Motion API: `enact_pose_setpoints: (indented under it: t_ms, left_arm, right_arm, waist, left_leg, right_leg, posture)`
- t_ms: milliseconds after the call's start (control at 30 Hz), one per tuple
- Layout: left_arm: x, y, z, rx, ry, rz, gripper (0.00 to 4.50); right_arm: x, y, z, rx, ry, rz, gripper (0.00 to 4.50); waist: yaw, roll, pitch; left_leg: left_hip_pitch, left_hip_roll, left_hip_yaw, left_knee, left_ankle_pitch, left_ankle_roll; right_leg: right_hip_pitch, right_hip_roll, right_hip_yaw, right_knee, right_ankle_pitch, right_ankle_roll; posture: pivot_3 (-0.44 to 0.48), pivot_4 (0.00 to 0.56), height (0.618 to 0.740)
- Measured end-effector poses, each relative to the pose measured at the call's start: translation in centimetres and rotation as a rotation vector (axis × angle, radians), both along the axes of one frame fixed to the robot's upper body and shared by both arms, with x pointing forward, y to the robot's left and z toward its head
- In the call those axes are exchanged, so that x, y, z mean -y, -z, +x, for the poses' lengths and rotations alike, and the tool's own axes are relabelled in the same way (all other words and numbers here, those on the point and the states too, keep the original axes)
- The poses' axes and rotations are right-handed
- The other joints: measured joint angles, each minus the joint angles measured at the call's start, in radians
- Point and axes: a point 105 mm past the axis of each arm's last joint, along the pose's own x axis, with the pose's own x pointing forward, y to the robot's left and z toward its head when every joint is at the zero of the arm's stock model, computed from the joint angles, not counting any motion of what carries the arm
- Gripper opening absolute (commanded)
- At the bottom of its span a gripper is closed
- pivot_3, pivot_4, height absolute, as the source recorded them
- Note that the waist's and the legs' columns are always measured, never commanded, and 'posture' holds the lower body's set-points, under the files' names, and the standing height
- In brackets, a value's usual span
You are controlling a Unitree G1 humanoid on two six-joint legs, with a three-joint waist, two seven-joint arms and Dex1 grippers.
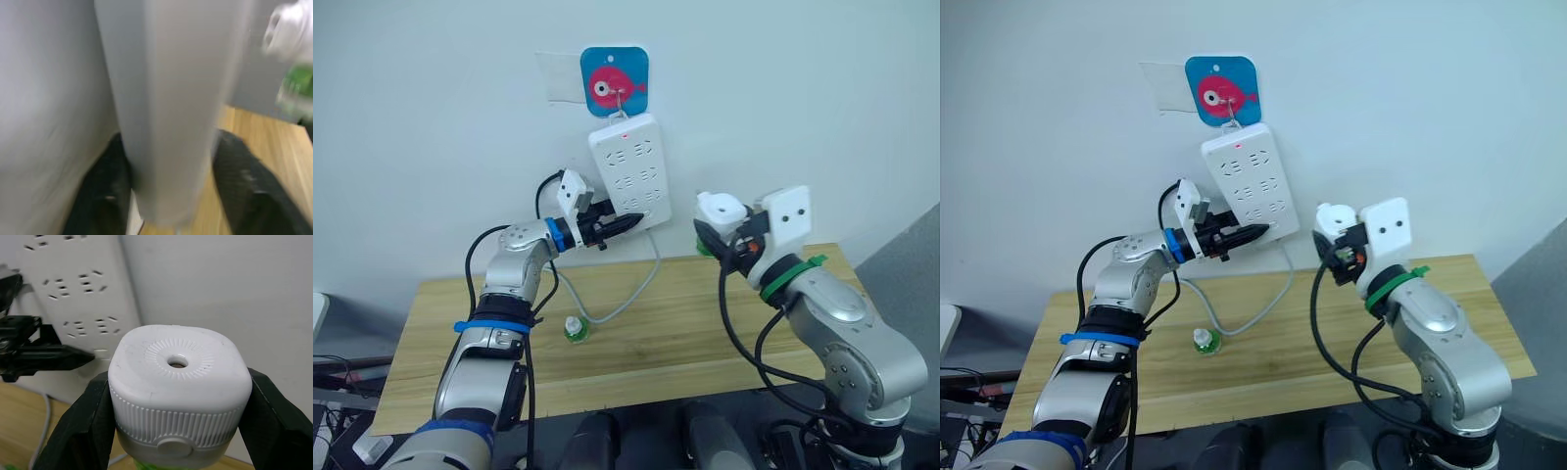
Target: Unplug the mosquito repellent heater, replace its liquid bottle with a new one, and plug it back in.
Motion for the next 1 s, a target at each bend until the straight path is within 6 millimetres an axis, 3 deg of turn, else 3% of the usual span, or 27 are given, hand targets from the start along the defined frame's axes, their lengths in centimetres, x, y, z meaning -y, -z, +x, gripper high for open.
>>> enact_pose_setpoints:
  t_ms: [100,167,367,500,600,733,833,1000]
  left_arm:
    - [0.1,0.1,-0.3,0.001,0.026,-0.001,4.47]
    - [-0.4,0.2,-0.6,0.007,0.017,0.011,4.47]
    - [-4.6,0.8,-2.2,0.026,-0.121,0.041,4.47]
    - [-5.0,0.3,-5.5,0.084,-0.127,0.041,4.47]
    - [-3.5,0.0,-8.6,0.094,-0.074,0.037,4.47]
    - [2.4,-0.4,-13.2,0.146,0.160,0.021,4.47]
    - [4.9,0.1,-13.0,0.146,0.180,-0.018,4.47]
    - [5.7,1.8,-11.0,0.140,0.099,-0.005,4.47]
  right_arm:
    - [0.0,0.3,0.0,-0.010,-0.028,0.034,2.97]
    - [-0.2,0.7,-0.3,-0.031,-0.052,0.086,2.97]
    - [1.0,1.9,-0.2,-0.129,0.011,0.288,2.97]
    - [1.8,2.8,0.7,-0.253,0.089,0.562,2.97]
    - [3.1,3.5,0.8,-0.318,0.121,0.673,2.97]
    - [2.1,4.4,0.7,-0.447,0.001,0.889,2.97]
    - [1.1,4.0,0.6,-0.485,-0.062,0.995,2.97]
    - [0.7,3.8,0.7,-0.522,-0.069,1.108,2.97]
  waist:
    - [-0.002,0.001,0.001]
    - [-0.008,0.001,0.002]
    - [-0.020,0.003,0.005]
    - [-0.012,0.004,0.007]
    - [0.007,0.004,0.007]
    - [0.016,0.009,0.010]
    - [0.013,0.010,0.010]
    - [0.005,0.010,0.010]
  left_leg:
    - [0.000,0.000,0.000,0.000,0.000,0.000]
    - [0.000,0.001,0.000,0.000,0.000,0.000]
    - [-0.001,0.002,0.000,-0.002,0.000,0.000]
    - [-0.003,0.002,0.002,-0.008,0.000,-0.001]
    - [-0.008,0.001,0.003,-0.012,0.000,-0.001]
    - [-0.011,0.001,0.004,-0.013,0.000,-0.001]
    - [-0.009,0.001,0.005,-0.013,0.002,0.000]
    - [-0.008,0.001,0.007,-0.013,0.004,0.003]
  right_leg:
    - [0.000,0.000,0.000,0.000,0.000,0.000]
    - [0.000,0.000,0.001,0.000,0.000,-0.001]
    - [-0.003,0.000,0.004,0.000,0.002,-0.003]
    - [-0.008,-0.003,0.006,-0.001,0.002,-0.003]
    - [-0.014,-0.004,0.006,-0.003,0.002,-0.004]
    - [-0.016,-0.004,0.007,-0.006,0.002,-0.004]
    - [-0.015,-0.002,0.007,-0.002,0.002,-0.004]
    - [-0.015,0.000,0.005,0.000,0.002,-0.004]
  posture:
    - [-0.183,0.229,0.740]
    - [-0.179,0.235,0.740]
    - [-0.156,0.242,0.740]
    - [-0.119,0.242,0.740]
    - [-0.101,0.239,0.740]
    - [-0.096,0.233,0.740]
    - [-0.105,0.229,0.740]
    - [-0.120,0.223,0.740]
